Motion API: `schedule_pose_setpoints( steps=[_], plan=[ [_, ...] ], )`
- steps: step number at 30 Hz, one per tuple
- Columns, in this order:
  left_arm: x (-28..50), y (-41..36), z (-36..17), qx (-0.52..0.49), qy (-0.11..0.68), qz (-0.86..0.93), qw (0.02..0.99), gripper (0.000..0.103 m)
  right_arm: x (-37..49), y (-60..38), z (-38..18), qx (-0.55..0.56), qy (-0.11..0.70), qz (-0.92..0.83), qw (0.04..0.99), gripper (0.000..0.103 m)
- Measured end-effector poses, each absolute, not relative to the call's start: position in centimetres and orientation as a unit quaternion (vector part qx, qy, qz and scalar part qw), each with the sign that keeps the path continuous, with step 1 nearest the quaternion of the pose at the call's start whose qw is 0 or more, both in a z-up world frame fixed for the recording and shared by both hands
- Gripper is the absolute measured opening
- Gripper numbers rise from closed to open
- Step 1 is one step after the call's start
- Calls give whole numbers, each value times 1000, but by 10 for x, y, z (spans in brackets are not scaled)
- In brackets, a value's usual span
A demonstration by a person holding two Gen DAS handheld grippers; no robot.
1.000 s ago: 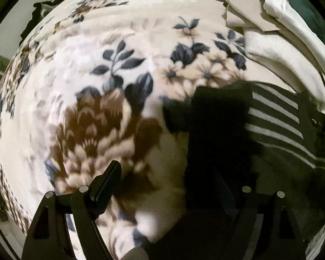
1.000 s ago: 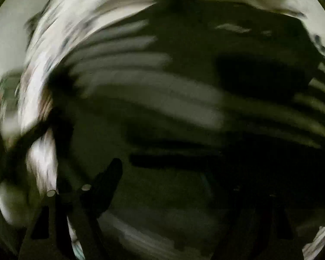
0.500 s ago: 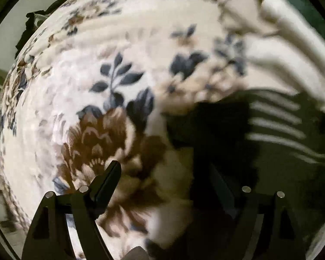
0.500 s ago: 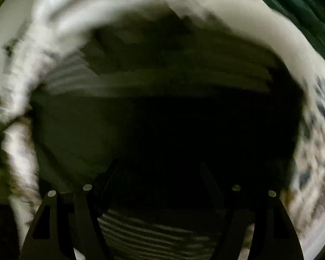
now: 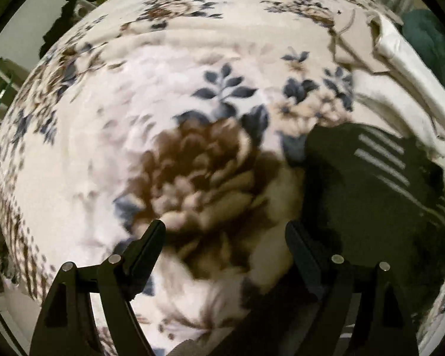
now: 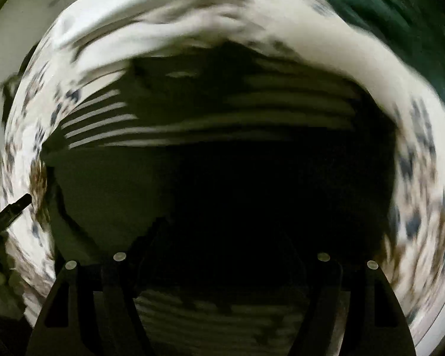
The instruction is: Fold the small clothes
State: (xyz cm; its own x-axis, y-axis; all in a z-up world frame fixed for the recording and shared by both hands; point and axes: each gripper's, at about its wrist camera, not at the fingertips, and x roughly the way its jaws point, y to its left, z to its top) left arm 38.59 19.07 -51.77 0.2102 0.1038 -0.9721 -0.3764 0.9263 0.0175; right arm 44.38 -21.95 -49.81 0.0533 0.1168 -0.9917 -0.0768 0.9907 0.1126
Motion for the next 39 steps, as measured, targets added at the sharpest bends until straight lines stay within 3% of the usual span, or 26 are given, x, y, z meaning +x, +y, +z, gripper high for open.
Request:
schedule_pose_setpoints(
  steps=[5, 7, 8, 9, 14, 19, 20, 21, 23, 25, 30, 32, 34, 39],
  plan=[
    [393, 185, -535, -118, 618, 164, 760, 83, 497, -128, -534, -107, 686, 132, 708, 75],
    [395, 187, -537, -116, 616, 167, 761, 83, 503, -104, -551, -147, 694, 164, 686, 66],
    [396, 189, -538, -119, 614, 166, 762, 83, 504, -98, -554, -156, 694, 171, 682, 31],
    [396, 192, -538, -123, 612, 166, 763, 83, 506, -94, -555, -159, 693, 177, 681, 5],
    [412, 204, -542, -136, 611, 164, 763, 83, 522, -109, -535, -138, 667, 132, 720, 4],
    [437, 200, -548, -125, 614, 142, 767, 83, 541, -142, -543, -78, 698, 76, 708, 5],
    [435, 185, -542, -122, 614, 138, 768, 83, 543, -147, -543, -57, 708, 79, 700, 14],
    [441, 179, -542, -118, 614, 130, 770, 83, 545, -155, -540, -38, 716, 80, 693, 30],
    [451, 170, -542, -111, 613, 120, 773, 83, 546, -190, -517, 38, 709, 66, 701, 42],
    [466, 156, -545, -102, 612, 103, 777, 83, 539, -235, -486, 103, 681, 30, 725, 42],
    [503, 112, -566, -37, 621, 56, 781, 83, 486, -362, -440, 162, 635, -78, 752, 55],
    [512, 109, -579, -16, 625, 60, 778, 84, 461, -394, -445, 186, 644, -96, 736, 55],
    [519, 115, -585, -19, 624, 61, 778, 94, 447, -400, -465, 196, 665, -93, 714, 55],
    [524, 129, -579, -22, 631, 61, 773, 94, 428, -405, -502, 155, 683, -116, 704, 55]
  ],
)
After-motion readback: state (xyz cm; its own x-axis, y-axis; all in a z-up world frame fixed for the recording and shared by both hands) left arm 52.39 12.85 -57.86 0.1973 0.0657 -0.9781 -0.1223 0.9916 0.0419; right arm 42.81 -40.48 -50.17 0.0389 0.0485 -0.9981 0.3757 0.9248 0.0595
